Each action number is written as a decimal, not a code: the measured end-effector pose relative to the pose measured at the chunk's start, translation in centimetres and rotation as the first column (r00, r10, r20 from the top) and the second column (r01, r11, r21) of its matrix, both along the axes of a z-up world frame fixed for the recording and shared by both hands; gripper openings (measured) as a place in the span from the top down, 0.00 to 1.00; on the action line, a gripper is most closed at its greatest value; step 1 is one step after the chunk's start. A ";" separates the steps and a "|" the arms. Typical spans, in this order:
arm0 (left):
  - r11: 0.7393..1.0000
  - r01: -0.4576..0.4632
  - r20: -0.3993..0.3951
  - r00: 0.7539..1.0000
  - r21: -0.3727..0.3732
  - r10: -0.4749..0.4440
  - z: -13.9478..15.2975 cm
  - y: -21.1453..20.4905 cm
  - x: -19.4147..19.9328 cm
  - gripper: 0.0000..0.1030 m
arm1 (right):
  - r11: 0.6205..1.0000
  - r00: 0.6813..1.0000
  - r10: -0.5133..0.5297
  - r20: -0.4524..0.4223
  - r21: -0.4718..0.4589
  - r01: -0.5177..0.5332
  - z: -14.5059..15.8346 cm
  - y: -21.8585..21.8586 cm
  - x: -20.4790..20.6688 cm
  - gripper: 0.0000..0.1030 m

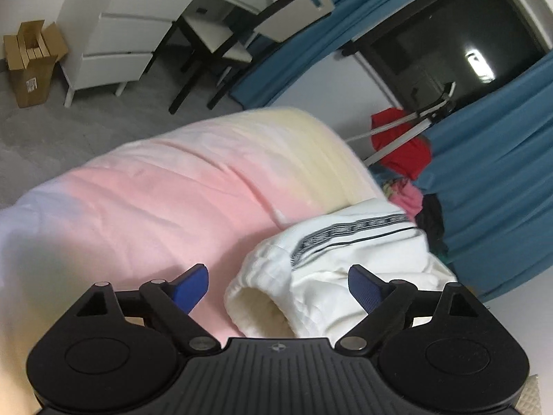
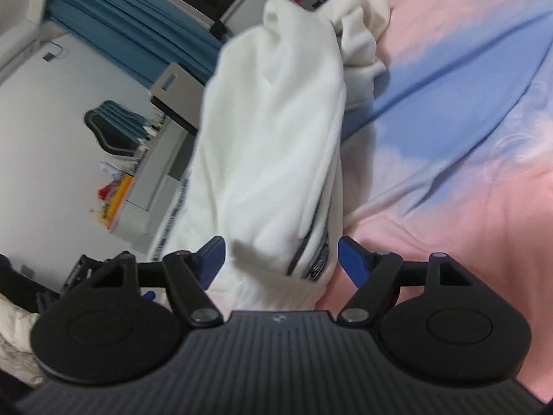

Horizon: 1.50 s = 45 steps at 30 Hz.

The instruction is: Fold clothes

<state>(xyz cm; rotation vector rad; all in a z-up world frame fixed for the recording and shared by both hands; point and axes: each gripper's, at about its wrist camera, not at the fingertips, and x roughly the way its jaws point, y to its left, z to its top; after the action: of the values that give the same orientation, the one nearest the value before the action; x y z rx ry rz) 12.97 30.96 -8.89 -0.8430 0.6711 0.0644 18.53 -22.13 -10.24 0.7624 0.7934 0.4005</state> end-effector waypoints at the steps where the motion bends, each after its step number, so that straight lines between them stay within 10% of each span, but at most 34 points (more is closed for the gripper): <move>1: 1.000 0.012 -0.006 1.000 0.003 -0.012 -0.6 -0.1 0.6 0.14 | 1.000 1.000 -0.002 0.000 -0.004 0.002 -0.4 0.2 0.3 0.27; 3: 1.000 0.026 -0.014 1.000 0.014 -0.026 -1.3 -0.5 1.8 0.28 | 1.000 1.000 0.008 0.002 0.013 -0.008 -1.0 0.5 0.7 0.29; 8: 0.996 0.059 -0.022 0.998 0.060 -0.058 -2.4 -1.5 4.5 0.76 | 0.999 1.000 0.019 0.022 0.028 -0.020 -0.6 1.0 -0.2 0.69; 20: 0.948 -0.098 0.146 0.988 0.303 0.055 9.1 3.2 12.4 0.83 | 0.960 0.991 0.119 0.061 0.249 -0.131 1.8 12.6 -0.2 0.78; 25: 0.851 -0.161 0.083 0.987 0.500 0.138 9.5 5.2 19.0 0.83 | 0.927 0.971 0.229 0.073 0.287 -0.240 0.0 21.1 2.3 0.78; 34: 0.807 -0.050 -0.053 0.994 0.589 0.100 1.5 5.2 24.7 0.76 | 0.933 0.946 0.319 0.058 0.157 -0.324 -2.2 26.0 4.1 0.76; 36: 0.806 -0.042 -0.055 0.994 0.590 0.092 1.4 5.1 24.3 0.56 | 0.930 0.937 0.342 0.068 0.117 -0.348 -1.2 25.9 4.0 0.70; 38: 0.812 -0.046 -0.047 0.995 0.581 0.090 1.8 5.1 23.1 0.38 | 0.933 0.933 0.348 0.094 0.064 -0.354 0.4 25.1 3.2 0.32; 40: 0.803 -0.067 -0.023 0.995 0.592 0.100 2.7 4.9 21.3 0.20 | 0.933 0.927 0.355 0.119 0.011 -0.358 2.0 24.3 2.5 0.16; 45: 0.779 -0.056 0.031 0.998 0.625 0.047 5.7 2.6 15.8 0.16 | 0.931 0.913 0.361 0.189 -0.126 -0.342 6.2 21.9 0.2 0.17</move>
<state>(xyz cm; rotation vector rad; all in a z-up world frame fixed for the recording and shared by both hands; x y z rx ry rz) 28.75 33.58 -3.16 -0.2101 0.5591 0.3173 18.75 -0.20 -4.05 0.4803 0.7440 0.7524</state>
